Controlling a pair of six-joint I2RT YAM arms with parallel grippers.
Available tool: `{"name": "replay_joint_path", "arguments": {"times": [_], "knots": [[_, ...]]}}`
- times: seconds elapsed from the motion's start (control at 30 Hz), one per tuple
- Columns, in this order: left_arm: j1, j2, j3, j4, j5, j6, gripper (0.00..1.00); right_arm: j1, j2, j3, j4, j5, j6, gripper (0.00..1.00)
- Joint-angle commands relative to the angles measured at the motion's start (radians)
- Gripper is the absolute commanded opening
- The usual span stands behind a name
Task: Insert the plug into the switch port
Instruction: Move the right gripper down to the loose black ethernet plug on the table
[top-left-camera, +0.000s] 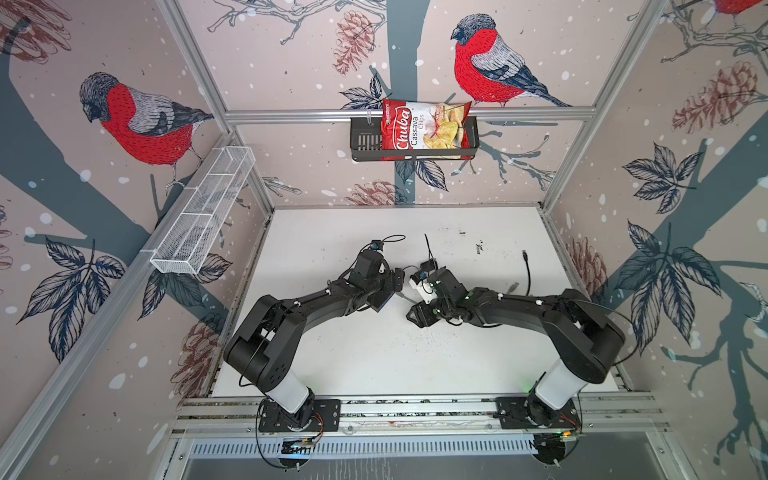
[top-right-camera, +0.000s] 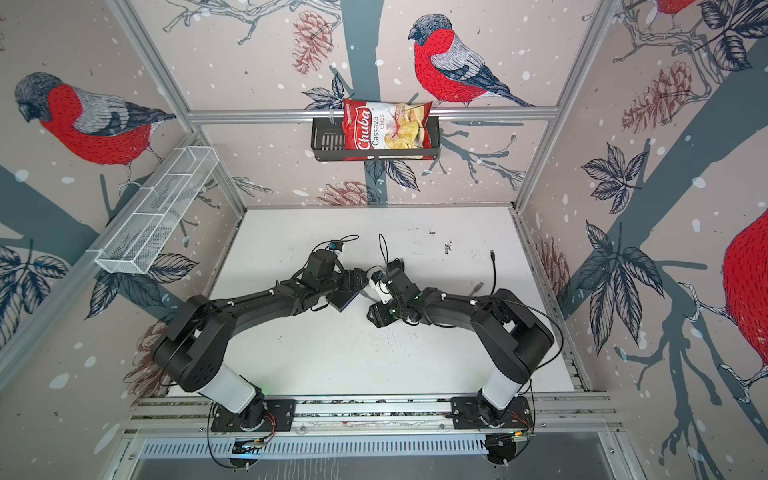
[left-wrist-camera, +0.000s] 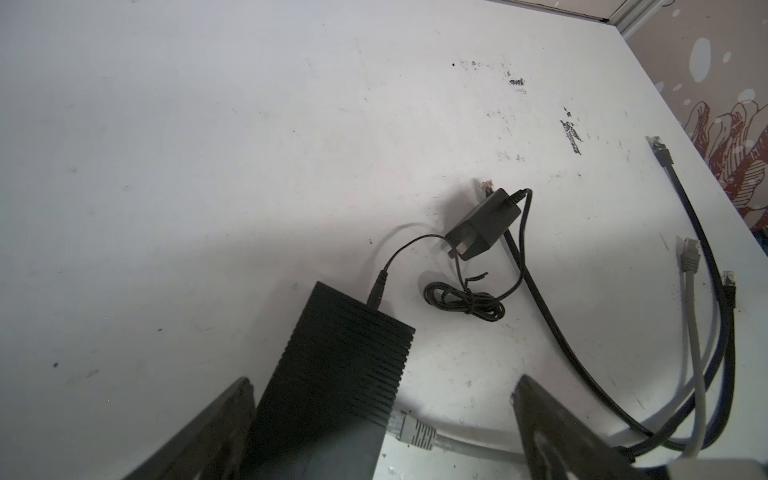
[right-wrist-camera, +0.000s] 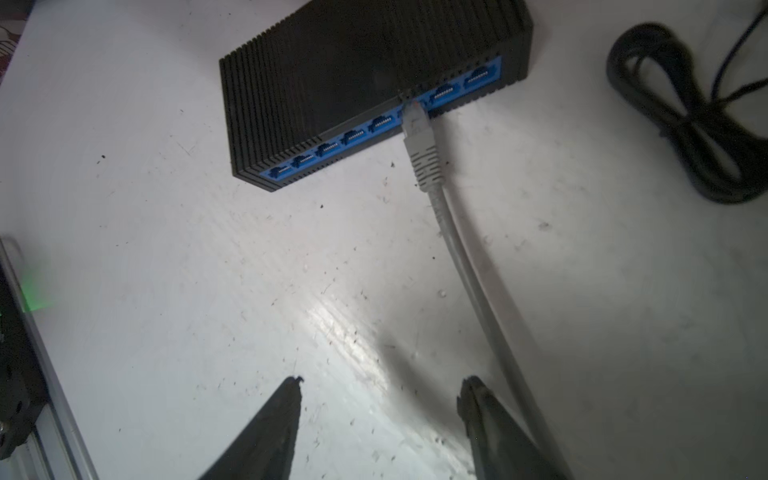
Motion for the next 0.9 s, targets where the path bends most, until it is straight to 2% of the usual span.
{"name": "replay_joint_path", "arguments": {"times": [0.0, 0.2, 0.43, 0.87], "knots": [[0.011, -0.012, -0.008, -0.005, -0.012, -0.003, 0.97, -0.005, 0.03, 0.026, -0.031, 0.062, -0.016, 0.65], [0.03, -0.019, -0.02, 0.001, -0.005, -0.001, 0.96, -0.062, 0.078, 0.09, -0.075, 0.161, -0.054, 0.67], [0.033, -0.027, -0.029, 0.012, 0.007, 0.007, 0.96, -0.128, 0.106, 0.173, -0.115, 0.153, -0.112, 0.68], [0.034, -0.036, -0.031, 0.055, 0.088, 0.021, 0.97, -0.134, -0.131, -0.055, -0.141, 0.149, -0.039, 0.61]]}}
